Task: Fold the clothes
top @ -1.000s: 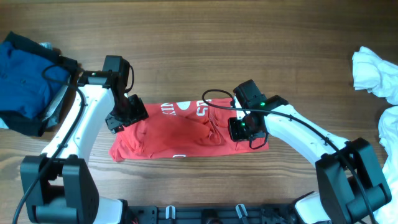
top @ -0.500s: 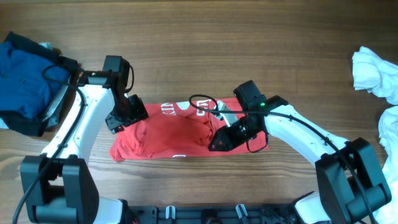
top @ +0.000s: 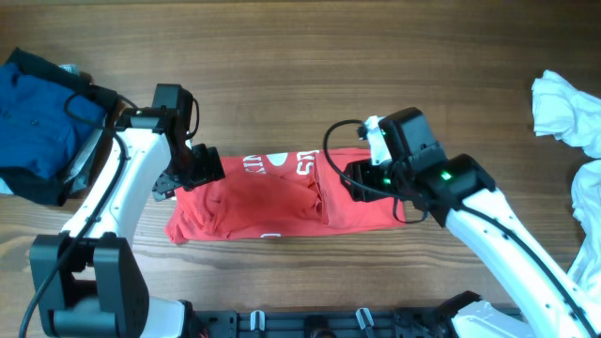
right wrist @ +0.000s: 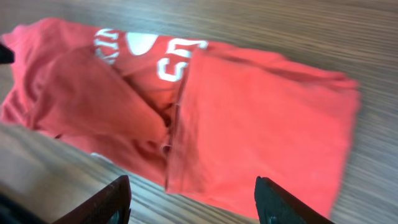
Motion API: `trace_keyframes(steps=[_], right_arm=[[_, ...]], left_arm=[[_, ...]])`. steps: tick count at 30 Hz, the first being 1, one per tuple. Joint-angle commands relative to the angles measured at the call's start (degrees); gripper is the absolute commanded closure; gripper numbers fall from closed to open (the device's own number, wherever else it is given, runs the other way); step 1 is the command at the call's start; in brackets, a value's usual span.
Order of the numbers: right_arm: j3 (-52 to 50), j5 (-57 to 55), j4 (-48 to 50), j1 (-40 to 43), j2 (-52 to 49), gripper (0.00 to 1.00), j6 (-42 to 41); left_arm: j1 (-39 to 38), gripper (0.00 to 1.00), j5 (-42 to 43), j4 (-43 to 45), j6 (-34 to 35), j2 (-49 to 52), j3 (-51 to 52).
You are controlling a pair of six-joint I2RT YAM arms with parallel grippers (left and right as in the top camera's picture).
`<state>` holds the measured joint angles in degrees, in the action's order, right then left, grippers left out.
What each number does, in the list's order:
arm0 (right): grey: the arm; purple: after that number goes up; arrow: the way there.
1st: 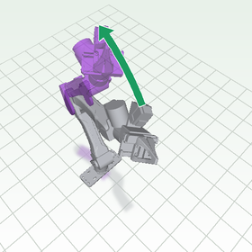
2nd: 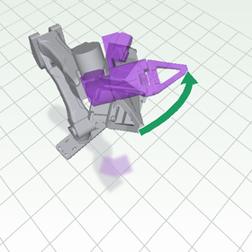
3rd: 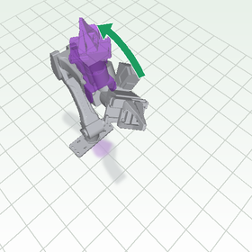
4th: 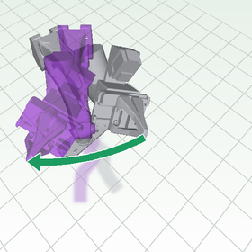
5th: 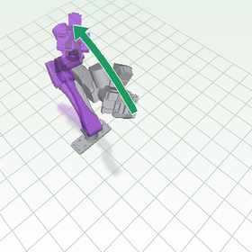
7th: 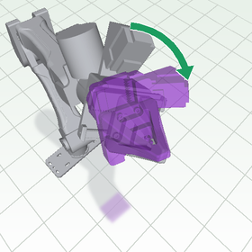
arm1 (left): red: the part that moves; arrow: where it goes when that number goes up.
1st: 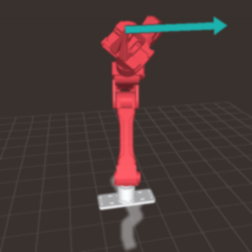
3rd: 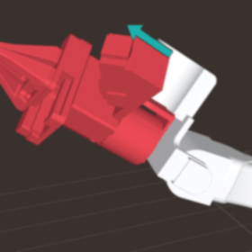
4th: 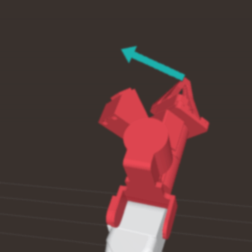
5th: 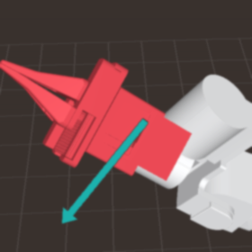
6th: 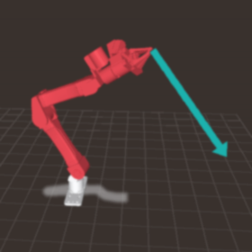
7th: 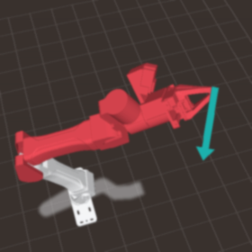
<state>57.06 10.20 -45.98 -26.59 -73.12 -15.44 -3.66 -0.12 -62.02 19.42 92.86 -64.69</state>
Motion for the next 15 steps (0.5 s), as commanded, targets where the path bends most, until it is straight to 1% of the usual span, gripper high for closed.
trace_keyframes(steps=[1,4,7,10,12,15], right_arm=[[0.6,-6.4,-2.1,-0.2,-0.3,0.35,-3.4],[0.6,-7.2,-3.4,-0.2,-1.6,0.35,-3.4],[0.6,-7.8,-4.4,-0.2,-3.1,0.34,-3.4],[0.6,-7.8,-4.4,-0.2,-3.8,0.35,-3.4],[0.6,-7.8,-4.7,-0.2,-3.8,0.34,-3.4],[0.6,-7.8,-4.7,-0.2,-3.8,0.34,-3.4]], left_arm=[[1.4,0.10,-0.8,4.5,-2.9,2.9,4.3],[1.6,0.11,-0.9,8.2,-5.8,5.2,6.0],[1.6,0.11,-2.9,10.2,-5.8,7.6,6.4],[1.6,0.12,-3.0,11.9,-5.8,10.6,6.6],[1.6,0.13,-1.6,12.9,-5.7,13.0,6.9],[1.6,0.19,4.0,12.9,-5.7,15.4,7.5]])
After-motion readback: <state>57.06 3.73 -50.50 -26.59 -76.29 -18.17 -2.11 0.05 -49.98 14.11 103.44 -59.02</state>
